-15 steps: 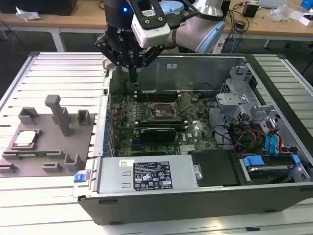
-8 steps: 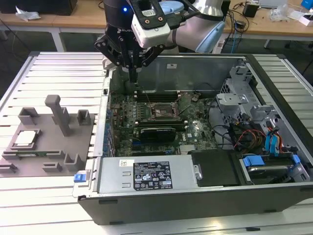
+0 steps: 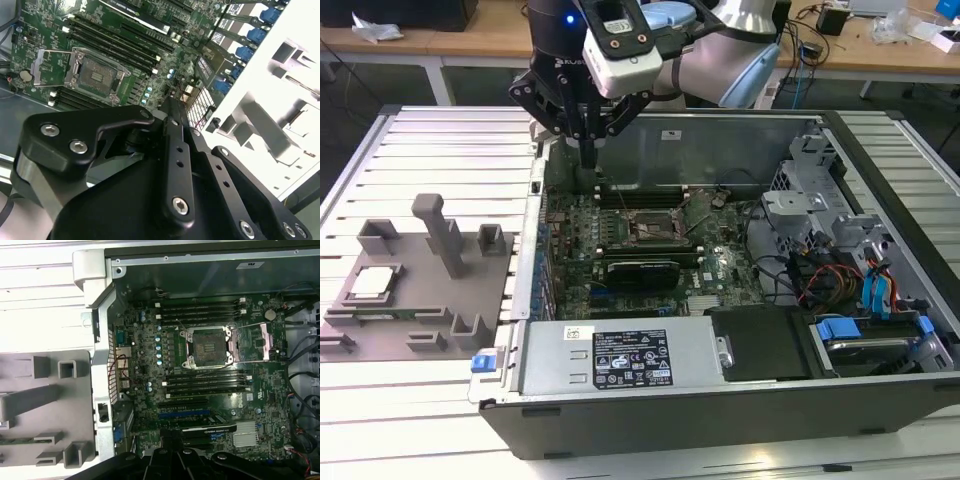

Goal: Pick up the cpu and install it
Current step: 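Reach for the cpu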

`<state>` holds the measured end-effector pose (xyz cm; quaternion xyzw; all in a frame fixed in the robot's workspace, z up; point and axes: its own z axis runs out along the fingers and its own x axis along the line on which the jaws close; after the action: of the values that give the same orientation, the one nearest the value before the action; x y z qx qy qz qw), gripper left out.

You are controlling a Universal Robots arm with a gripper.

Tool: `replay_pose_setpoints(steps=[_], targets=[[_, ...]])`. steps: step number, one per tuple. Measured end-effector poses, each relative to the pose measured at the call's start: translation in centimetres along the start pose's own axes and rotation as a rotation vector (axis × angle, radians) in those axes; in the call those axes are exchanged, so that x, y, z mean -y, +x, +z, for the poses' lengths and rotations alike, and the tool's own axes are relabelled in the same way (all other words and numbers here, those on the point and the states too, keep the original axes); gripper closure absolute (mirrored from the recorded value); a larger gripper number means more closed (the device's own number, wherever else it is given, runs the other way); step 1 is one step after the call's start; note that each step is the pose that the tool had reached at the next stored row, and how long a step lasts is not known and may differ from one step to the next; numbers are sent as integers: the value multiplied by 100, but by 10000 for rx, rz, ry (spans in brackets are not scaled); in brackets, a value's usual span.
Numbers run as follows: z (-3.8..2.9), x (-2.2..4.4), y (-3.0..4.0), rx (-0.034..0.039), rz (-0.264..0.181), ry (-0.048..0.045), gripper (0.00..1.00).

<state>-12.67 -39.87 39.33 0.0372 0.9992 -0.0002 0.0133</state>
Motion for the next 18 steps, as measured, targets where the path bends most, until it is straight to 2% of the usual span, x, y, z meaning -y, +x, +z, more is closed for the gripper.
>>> replay_pose_setpoints(steps=[10,18], targets=[[-4,12,159,0,0,-1,89],[-6,17,232,0,-1,0,89]])
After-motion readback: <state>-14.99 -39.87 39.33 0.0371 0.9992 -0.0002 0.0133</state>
